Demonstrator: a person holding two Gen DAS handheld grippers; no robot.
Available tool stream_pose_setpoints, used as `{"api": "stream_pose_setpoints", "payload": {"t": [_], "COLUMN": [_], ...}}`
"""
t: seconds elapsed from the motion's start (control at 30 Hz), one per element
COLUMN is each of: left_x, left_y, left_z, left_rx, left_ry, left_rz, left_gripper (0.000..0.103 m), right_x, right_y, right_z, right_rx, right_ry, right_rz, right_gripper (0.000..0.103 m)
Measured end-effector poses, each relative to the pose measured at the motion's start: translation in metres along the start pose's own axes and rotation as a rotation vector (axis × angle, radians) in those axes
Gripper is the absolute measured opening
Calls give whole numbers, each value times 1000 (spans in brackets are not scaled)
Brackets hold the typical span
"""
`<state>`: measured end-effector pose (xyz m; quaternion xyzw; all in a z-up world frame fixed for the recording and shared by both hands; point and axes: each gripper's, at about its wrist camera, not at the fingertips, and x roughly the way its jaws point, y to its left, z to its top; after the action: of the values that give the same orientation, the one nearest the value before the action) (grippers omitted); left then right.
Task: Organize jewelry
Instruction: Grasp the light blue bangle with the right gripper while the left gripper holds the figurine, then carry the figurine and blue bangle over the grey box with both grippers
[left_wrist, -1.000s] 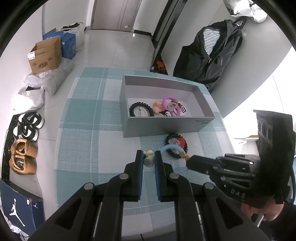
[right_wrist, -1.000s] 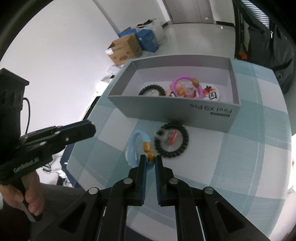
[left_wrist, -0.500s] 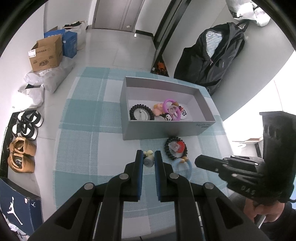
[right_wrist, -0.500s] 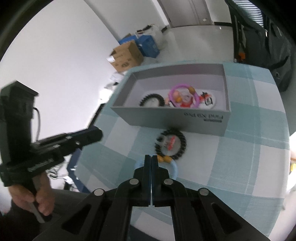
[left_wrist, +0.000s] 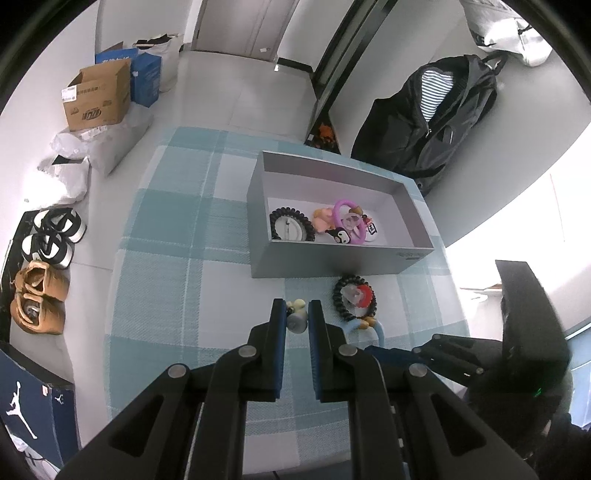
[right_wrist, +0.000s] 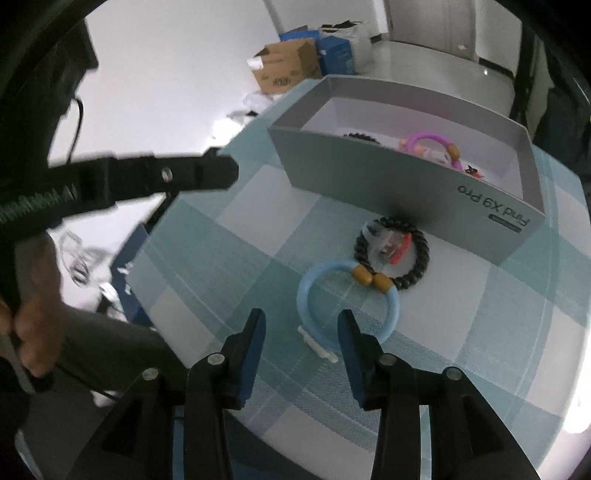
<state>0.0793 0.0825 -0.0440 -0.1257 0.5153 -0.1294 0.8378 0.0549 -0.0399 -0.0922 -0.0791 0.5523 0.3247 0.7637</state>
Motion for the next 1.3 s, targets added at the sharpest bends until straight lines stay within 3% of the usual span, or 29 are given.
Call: {"api": "stream_pose_setpoints", "payload": {"t": [0.1,0.13,0.17,0.23,0.4,0.6,0.87,1.0,1.3], "left_x": [-1,-2,-2,-3,-9,-28,-13,-8,6], "left_y": [2,2,2,3,0,-9,-13,-15,-17], "left_z": [0,0,1,1,4,12,28,35,53], "left_rx": [-6,-7,-9,-10,2,19,-10,-18,-30], "left_ry": [-2,-4,-7,-10,-47,-136,-123,-116,-100], "left_rz": [-2,-3,-2,-2,20,24,11,3,-24], "left_gripper": [7,7,7,7,7,7,7,7,7], "right_x": [6,5,6,9,0,-44,-73,-76,-69], "right_y": [1,2,2,2,-5,-17,-35,-44,-80], "right_z": [-2,-2,-3,-3,2,17,39,53,69], "right_rx": [-21,-32,-42,-60,-17,88,188,215,336], "right_ry": [24,20,28,29,-8,-166,-310,-349,-349], "right_rz": [-35,-47,-59,-80,-53,74,147,145,160], "right_gripper": [35,30,18,11,11,11,11,11,11]}}
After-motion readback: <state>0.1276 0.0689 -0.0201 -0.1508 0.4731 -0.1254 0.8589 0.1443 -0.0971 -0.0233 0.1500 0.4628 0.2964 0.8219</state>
